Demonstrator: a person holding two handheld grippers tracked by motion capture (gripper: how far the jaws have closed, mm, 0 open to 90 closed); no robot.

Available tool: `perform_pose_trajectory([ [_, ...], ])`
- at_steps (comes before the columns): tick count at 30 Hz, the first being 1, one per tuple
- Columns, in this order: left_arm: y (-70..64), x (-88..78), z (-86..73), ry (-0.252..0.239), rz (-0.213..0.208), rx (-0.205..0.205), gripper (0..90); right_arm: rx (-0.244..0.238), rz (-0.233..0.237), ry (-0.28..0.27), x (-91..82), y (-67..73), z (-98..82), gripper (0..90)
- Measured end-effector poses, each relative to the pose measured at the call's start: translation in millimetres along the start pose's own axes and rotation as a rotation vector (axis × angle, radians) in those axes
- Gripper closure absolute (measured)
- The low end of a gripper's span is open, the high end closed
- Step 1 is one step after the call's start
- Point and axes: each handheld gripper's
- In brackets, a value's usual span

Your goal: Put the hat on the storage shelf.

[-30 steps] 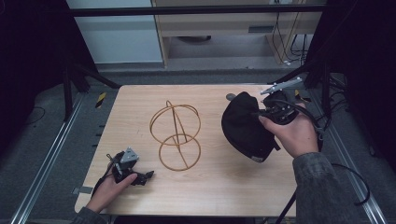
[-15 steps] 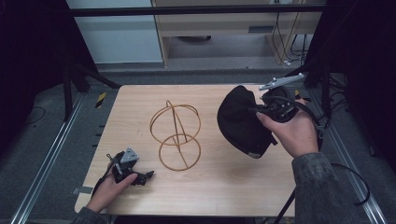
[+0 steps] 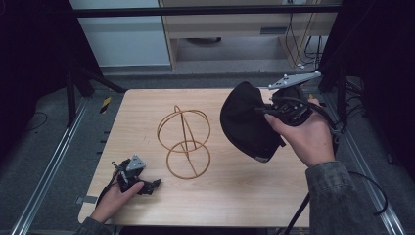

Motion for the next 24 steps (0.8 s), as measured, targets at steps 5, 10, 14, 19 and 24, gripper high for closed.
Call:
perform_pose_trajectory([
  [5, 0.0, 0.0, 0.0, 0.000, 0.000, 0.000, 0.0, -0.018, 0.001, -0.022, -6.7, 7.9, 7.5, 78.6],
  [10, 0.0, 0.0, 0.0, 0.000, 0.001, 0.000, 0.0, -0.044, 0.012, -0.039, -14.0, 17.6, 18.1, 78.6],
  [14, 0.0, 0.1, 0.0, -0.001, 0.001, -0.001, 0.0, -0.074, 0.017, -0.059, -21.5, 29.2, 28.7, 78.6],
  [19, 0.0, 0.0, 0.0, 0.000, 0.001, 0.000, 0.0, -0.107, 0.026, -0.077, -26.4, 41.6, 39.9, 78.6],
  [24, -0.1, 0.1, 0.0, -0.001, -0.001, -0.002, 0.0, -0.127, 0.033, -0.076, -27.0, 48.8, 49.4, 78.6],
])
Point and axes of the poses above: each handheld gripper's, and its own axes: x roughly forward along the jaws, z roughly out of its top, y roughly to its left, and after that the axes turned 12 degrees about y, right-handed
